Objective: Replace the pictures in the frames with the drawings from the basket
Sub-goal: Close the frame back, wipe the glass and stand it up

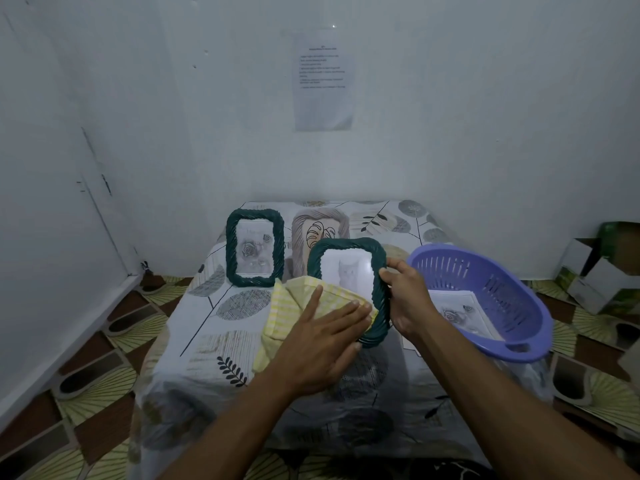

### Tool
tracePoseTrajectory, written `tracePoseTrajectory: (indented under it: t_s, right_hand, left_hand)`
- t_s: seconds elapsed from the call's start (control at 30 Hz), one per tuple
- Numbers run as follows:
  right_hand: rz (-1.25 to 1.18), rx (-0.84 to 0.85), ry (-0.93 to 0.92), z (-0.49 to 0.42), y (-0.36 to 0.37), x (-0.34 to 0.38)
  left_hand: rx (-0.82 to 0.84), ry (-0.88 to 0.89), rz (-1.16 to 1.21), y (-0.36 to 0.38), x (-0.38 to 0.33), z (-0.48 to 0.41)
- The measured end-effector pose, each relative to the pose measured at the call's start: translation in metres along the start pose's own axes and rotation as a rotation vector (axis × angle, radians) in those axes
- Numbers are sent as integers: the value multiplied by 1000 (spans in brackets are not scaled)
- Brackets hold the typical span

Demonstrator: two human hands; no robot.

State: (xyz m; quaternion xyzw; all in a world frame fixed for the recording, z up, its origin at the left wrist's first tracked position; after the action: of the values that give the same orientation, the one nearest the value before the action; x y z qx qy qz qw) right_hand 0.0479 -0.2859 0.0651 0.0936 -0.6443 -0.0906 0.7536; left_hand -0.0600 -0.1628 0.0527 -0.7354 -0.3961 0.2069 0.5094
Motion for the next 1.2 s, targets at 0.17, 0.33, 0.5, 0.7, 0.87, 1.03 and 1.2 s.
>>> tracePoseTrajectory:
  t_s: [0.17, 0.33, 0.5, 0.7, 0.87, 1.03, 1.2]
  right_hand:
    - [14, 11, -24, 1, 2, 8]
    - [15, -16, -16, 0, -7, 11]
    - [16, -29, -24, -1, -5, 10]
    - [3, -17, -12, 0, -6, 10]
    - [6, -8, -15, 1, -6, 10]
    - [-23, 61, -16, 7, 2, 3]
    - [-73, 123, -4, 12, 14, -7]
  left_hand:
    - [-5, -38, -39, -1, 3, -4]
    - [-71, -156, -160, -12, 30, 13]
    - [-15, -66, -87, -2, 12, 11]
    - [-68, -271, -125, -13, 36, 14]
    - [-11, -64, -40, -1, 8, 15]
    - [-9, -230, -123, -13, 33, 0]
    - [-13, -325, -127, -24, 49, -25]
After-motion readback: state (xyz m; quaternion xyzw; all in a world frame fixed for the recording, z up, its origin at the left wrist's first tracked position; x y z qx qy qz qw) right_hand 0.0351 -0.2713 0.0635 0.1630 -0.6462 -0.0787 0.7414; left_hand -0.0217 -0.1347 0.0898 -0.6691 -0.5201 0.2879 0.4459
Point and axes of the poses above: each hand's wrist, its own z-axis away from the middle knuckle, its own y-axis out of the palm, x = y × z, the point moved 7 cm from there along -z, towards the middle knuckle, and after that the axes turned 3 degrees about y, right-handed, at the moved point
